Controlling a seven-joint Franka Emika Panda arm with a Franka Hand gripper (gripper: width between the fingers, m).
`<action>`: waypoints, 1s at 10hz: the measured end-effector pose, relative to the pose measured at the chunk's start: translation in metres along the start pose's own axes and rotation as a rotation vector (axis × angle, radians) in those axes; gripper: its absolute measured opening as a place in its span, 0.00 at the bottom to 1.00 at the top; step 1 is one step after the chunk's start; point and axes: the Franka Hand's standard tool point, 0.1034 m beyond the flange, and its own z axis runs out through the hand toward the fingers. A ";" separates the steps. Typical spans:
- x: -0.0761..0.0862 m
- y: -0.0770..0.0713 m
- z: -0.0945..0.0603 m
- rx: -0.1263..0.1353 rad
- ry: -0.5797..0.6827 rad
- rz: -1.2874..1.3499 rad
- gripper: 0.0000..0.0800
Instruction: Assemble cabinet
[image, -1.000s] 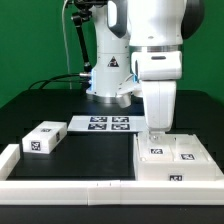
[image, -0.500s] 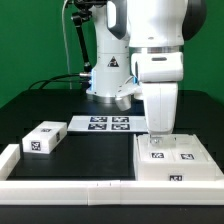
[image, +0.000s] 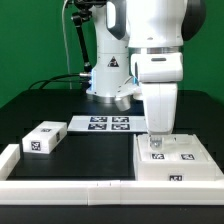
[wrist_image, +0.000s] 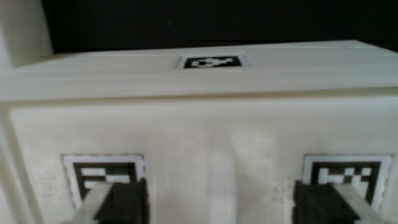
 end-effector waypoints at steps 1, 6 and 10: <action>-0.001 0.001 -0.002 -0.005 -0.001 0.003 0.67; -0.023 -0.010 -0.015 -0.024 -0.020 0.163 0.99; -0.009 -0.052 -0.023 -0.056 -0.003 0.342 1.00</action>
Offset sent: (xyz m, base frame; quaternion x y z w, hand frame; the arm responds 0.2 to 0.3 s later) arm -0.0105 -0.0311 0.0150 -0.0038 0.0002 0.0592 0.9982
